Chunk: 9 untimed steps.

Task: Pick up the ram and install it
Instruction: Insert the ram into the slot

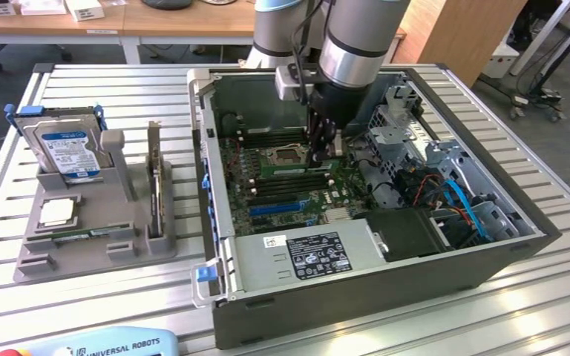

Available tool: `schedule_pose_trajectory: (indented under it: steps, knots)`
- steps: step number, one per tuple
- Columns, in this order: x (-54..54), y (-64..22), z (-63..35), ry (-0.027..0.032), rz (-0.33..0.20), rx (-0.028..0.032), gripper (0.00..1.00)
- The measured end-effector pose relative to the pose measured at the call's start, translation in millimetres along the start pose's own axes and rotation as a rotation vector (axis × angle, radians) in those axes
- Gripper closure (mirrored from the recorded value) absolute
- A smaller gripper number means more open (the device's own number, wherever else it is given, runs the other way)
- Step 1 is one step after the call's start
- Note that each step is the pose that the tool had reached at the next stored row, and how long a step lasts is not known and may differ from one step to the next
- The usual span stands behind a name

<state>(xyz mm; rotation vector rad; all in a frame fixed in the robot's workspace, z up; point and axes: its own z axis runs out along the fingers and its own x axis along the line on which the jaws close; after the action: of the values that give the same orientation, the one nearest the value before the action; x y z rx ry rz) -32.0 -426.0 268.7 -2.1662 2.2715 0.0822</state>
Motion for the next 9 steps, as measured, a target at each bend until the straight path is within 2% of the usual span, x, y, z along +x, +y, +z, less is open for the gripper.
schedule_pose_trajectory:
  steps: [9]
  knots:
    - [0.1, -0.1, 1.4, 0.0004, -0.008, 0.0, 0.88]
